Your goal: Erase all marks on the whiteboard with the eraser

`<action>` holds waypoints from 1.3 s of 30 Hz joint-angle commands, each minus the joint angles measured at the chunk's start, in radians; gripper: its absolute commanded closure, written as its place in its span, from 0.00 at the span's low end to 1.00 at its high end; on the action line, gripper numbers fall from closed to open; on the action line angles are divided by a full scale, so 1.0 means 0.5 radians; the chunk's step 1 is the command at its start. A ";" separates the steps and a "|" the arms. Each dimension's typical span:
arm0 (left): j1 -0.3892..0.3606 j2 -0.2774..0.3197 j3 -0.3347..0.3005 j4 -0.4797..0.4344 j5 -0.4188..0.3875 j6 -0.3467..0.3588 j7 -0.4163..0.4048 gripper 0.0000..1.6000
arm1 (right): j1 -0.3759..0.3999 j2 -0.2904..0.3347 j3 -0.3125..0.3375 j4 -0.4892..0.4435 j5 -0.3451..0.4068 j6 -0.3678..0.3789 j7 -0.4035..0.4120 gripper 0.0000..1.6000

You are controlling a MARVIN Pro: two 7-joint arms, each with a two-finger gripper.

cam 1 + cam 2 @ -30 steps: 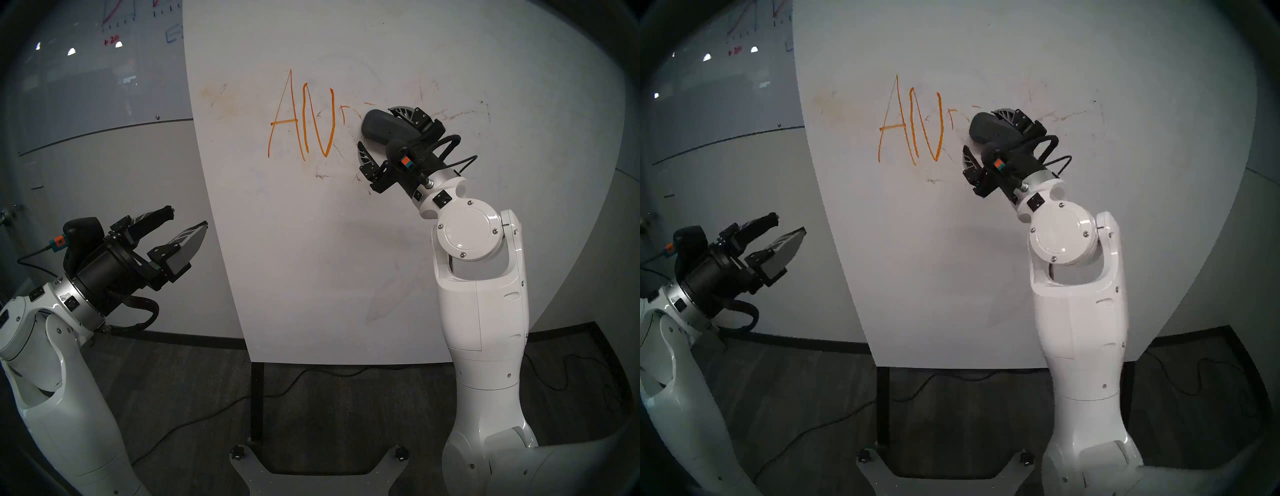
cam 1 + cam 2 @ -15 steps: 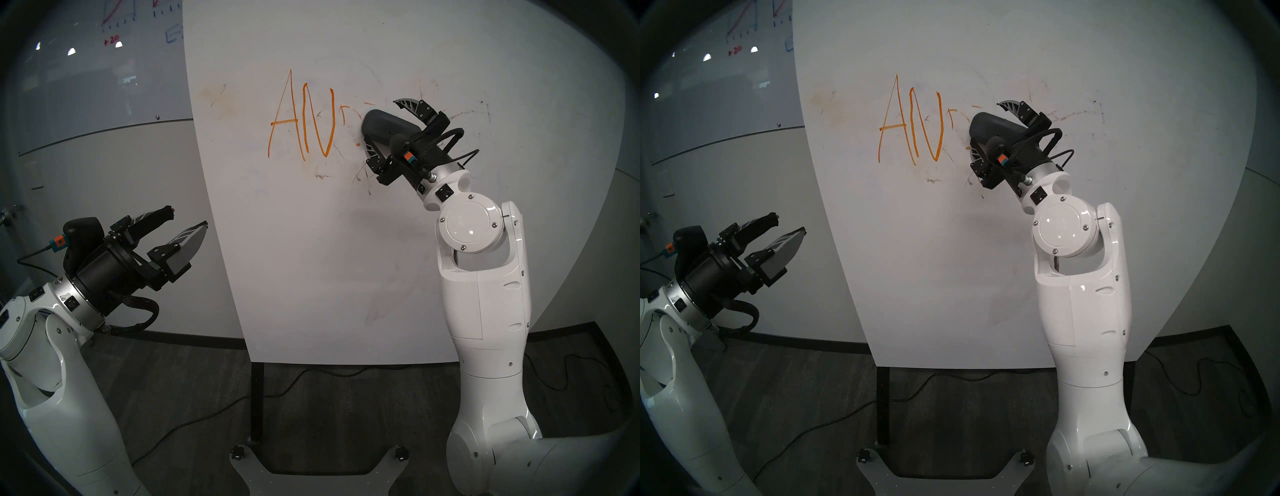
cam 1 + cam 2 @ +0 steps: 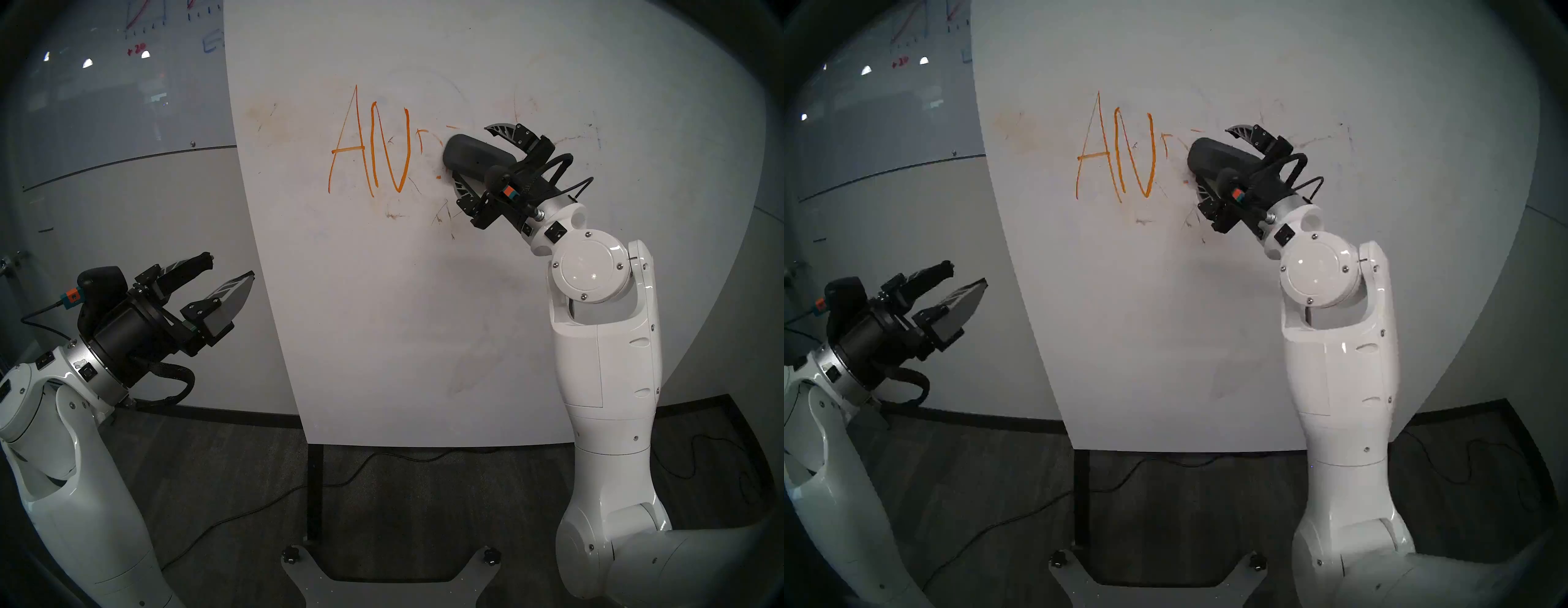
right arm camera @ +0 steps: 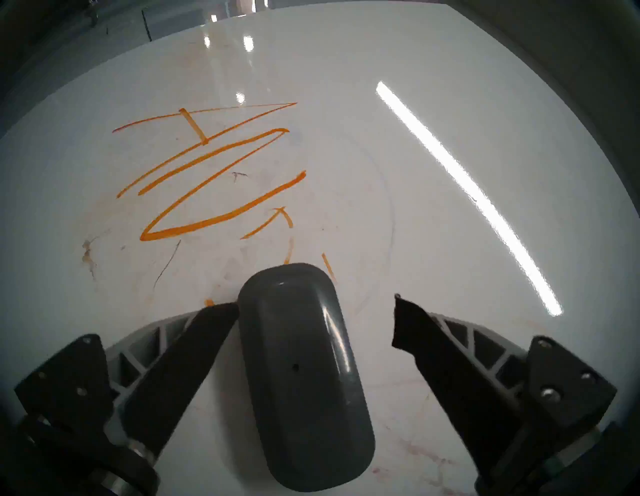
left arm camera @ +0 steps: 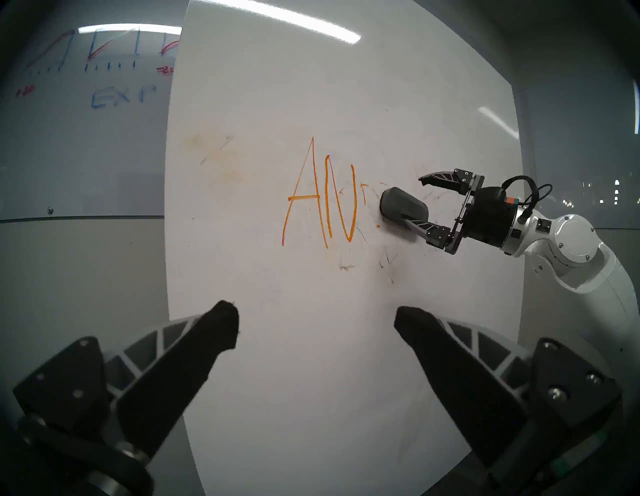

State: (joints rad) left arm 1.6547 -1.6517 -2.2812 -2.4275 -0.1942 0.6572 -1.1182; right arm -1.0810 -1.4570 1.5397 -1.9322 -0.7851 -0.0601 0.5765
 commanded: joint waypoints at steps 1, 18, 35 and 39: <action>0.003 0.003 0.005 -0.032 -0.008 0.001 0.003 0.00 | 0.060 0.035 -0.005 -0.016 -0.001 -0.035 0.032 0.00; 0.002 0.003 0.005 -0.032 -0.008 0.001 0.002 0.00 | 0.198 0.063 -0.008 0.109 -0.094 -0.058 0.056 0.00; 0.002 0.003 0.005 -0.032 -0.008 0.001 0.003 0.00 | 0.246 0.090 -0.002 0.196 -0.176 -0.116 0.030 0.04; 0.002 0.003 0.005 -0.032 -0.008 0.001 0.003 0.00 | 0.243 0.083 0.005 0.188 -0.173 -0.113 0.039 1.00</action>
State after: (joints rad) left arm 1.6547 -1.6517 -2.2812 -2.4275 -0.1943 0.6572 -1.1182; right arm -0.9891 -1.4076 1.5335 -1.8187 -0.8831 -0.1178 0.6032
